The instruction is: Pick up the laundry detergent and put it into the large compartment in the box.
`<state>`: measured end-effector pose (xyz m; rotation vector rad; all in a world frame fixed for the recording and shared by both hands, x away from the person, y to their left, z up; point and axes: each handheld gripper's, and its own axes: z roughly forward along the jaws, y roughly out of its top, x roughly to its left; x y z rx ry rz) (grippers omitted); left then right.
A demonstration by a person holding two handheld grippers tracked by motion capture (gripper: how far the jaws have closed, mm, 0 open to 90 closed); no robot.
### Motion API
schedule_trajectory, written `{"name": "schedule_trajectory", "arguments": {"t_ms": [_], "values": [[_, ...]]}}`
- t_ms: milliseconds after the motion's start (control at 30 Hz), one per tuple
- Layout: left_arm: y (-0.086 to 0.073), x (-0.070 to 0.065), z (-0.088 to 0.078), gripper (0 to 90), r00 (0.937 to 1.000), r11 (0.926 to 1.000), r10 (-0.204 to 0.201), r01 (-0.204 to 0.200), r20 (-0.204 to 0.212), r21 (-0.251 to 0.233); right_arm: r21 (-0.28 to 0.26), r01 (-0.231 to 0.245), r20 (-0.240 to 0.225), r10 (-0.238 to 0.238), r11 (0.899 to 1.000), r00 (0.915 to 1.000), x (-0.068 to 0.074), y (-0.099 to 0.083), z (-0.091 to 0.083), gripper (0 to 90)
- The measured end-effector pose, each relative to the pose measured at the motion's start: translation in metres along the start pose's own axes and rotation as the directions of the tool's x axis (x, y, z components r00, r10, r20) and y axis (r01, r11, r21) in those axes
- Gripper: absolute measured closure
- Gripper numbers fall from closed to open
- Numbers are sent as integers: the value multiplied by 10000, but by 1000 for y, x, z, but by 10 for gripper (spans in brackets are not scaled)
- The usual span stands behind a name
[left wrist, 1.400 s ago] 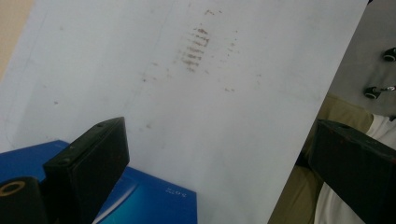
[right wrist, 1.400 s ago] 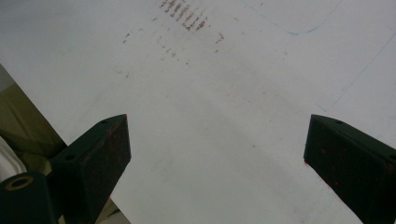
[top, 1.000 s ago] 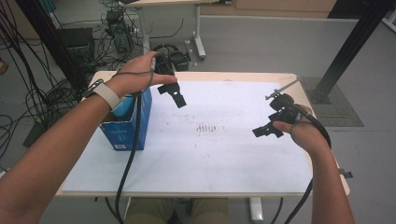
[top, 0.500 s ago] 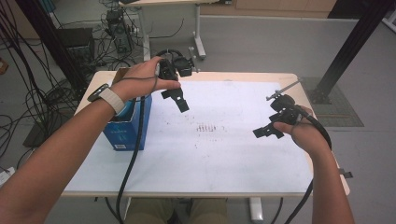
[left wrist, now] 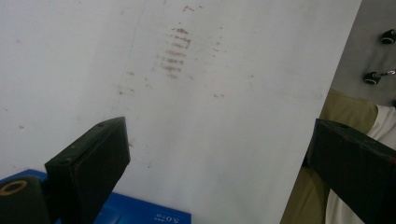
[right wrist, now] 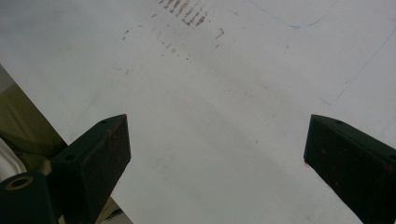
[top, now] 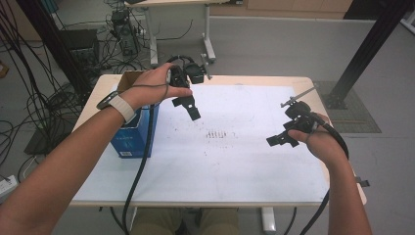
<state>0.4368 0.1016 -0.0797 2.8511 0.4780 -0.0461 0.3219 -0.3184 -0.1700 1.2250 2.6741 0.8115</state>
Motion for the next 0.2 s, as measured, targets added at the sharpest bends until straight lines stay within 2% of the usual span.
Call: {"name": "schedule_trajectory", "arguments": {"t_ms": [200], "values": [[-3, 2, 0, 59, 10000, 10000, -57, 57, 15, -57, 21, -18, -28, 18, 10000, 10000, 0, 0, 2, 71]]}}
